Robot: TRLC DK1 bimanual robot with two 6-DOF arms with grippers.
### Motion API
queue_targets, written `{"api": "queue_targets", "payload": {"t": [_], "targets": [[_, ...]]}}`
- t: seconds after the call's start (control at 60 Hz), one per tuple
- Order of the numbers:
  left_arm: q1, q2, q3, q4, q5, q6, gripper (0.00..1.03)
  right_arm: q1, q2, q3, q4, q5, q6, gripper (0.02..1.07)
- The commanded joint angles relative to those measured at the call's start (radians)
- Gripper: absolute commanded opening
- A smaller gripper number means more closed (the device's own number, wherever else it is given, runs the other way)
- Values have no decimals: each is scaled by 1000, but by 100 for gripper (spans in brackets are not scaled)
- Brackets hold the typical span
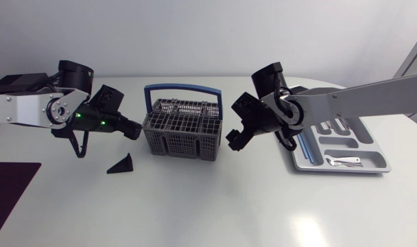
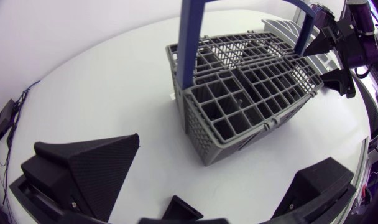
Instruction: Unload the cutlery basket into the drawer organizer.
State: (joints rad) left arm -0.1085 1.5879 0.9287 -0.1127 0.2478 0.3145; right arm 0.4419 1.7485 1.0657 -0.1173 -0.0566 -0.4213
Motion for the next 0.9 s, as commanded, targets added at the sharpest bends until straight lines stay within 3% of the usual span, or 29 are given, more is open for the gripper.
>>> {"api": "queue_targets", "payload": {"t": [0.0,0.883], "targets": [[-40,27,25,-10,19,-23,99,15,-6,17,-25,-12,32,95],[-250,1,22,-94,81,-66,99,17,-44,-26,-51,-35,49,95]]}}
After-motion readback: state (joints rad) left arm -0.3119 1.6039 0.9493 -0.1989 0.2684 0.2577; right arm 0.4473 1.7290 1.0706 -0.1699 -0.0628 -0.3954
